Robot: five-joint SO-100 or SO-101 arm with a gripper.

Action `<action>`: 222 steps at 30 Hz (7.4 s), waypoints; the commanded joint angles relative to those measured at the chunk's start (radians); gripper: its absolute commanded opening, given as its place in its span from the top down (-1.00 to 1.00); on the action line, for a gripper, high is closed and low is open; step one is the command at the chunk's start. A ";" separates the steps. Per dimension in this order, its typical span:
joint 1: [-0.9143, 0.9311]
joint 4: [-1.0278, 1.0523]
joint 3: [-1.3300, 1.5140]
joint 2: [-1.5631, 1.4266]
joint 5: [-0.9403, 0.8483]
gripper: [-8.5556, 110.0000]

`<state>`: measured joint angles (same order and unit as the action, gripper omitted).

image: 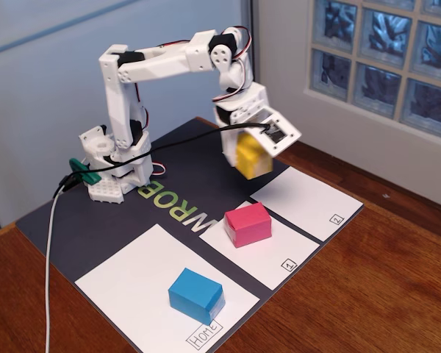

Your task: Move box yellow to zone 2

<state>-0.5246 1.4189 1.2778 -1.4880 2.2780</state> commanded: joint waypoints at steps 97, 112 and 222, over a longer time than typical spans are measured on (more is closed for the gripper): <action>-0.164 -0.400 -0.497 0.591 0.153 0.12; -0.178 -0.380 -0.574 0.554 0.146 0.09; 0.626 -0.026 1.761 -1.852 -0.799 0.87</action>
<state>0.0982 1.3560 3.0388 -3.2843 1.5202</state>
